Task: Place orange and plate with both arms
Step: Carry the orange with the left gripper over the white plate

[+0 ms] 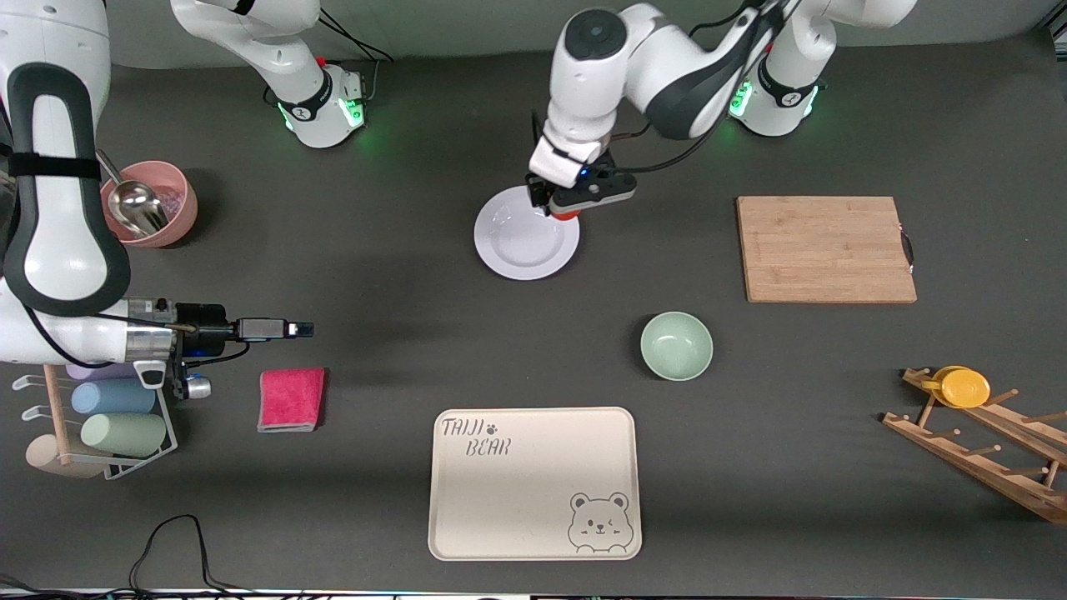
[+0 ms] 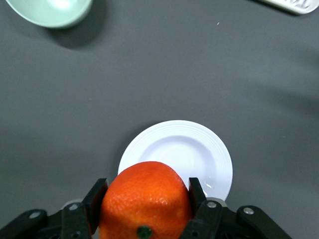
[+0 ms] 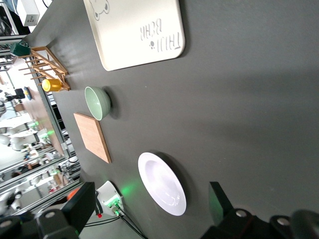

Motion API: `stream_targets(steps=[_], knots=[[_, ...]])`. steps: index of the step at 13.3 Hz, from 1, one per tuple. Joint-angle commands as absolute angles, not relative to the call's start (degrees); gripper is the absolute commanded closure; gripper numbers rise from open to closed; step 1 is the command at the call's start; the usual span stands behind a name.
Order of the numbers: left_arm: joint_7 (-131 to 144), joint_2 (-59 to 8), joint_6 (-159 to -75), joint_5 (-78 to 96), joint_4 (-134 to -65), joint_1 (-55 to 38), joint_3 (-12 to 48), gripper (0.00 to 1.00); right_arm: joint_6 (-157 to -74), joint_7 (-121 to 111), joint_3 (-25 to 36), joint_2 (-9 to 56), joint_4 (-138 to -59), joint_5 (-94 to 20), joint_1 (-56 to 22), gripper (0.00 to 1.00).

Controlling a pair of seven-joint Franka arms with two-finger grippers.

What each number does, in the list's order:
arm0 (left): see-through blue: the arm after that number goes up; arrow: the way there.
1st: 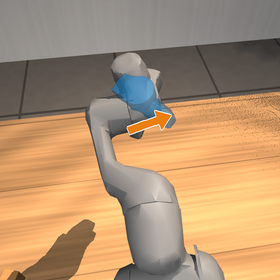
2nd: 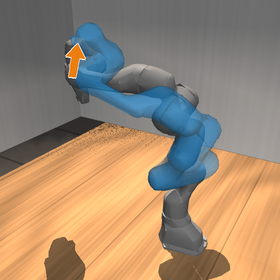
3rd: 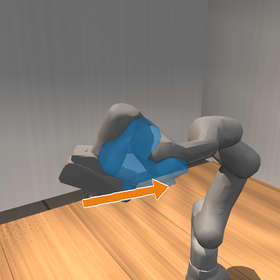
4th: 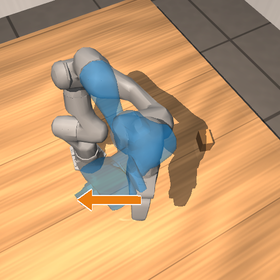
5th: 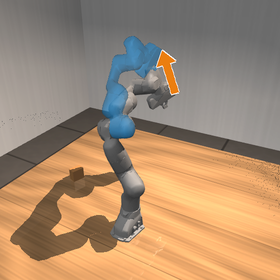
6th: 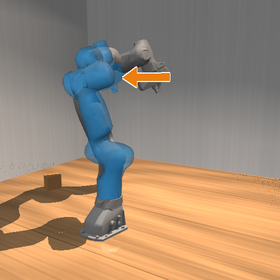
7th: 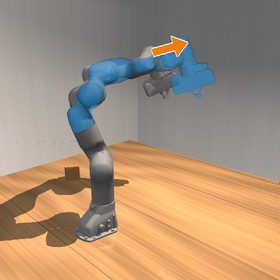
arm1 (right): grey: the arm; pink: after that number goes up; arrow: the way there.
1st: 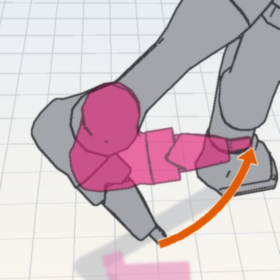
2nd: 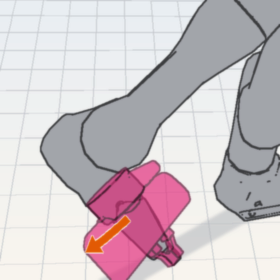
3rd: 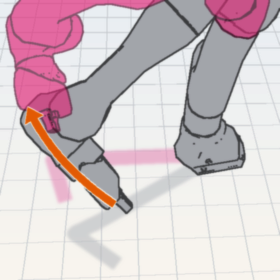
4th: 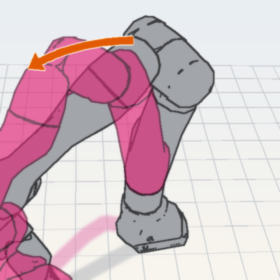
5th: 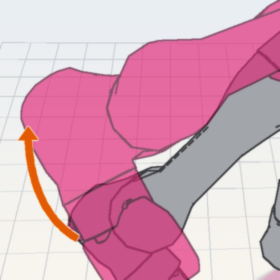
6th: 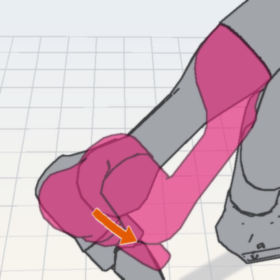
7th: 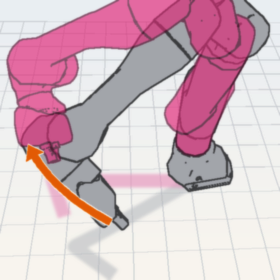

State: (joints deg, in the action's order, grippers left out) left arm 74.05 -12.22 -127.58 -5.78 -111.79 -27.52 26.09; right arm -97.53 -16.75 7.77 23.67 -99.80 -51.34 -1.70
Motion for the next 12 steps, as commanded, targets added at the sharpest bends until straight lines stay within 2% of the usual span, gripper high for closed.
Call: stream_targets(steps=[1,4,7,9,12], knots=[[83.64,-20.37,-128.22,-13.07,-106.27,-31.01,25.66,1.00,-96.51,-21.34,7.82,24.34,-102.99,-57.98,0.43,0.00],[92.52,-26.35,-132.44,-20.89,-106.08,-32.78,25.66,1.00,-96.33,-28.71,7.91,23.82,-109.14,-64.40,2.02,0.00],[96.06,-29.70,-133.50,-24.08,-106.00,-34.01,25.49,1.00,-95.02,-46.36,7.91,22.42,-118.37,-72.14,3.25,0.00],[99.30,-31.72,-133.59,-25.92,-105.12,-35.06,25.31,1.00,-91.86,-47.80,8.35,21.89,-119.96,-72.68,3.86,0.00],[106.84,-35.14,-136.82,-30.84,-104.77,-35.42,25.31,1.00,-91.05,-56.55,8.44,18.73,-129.78,-82.50,3.34,0.00]])
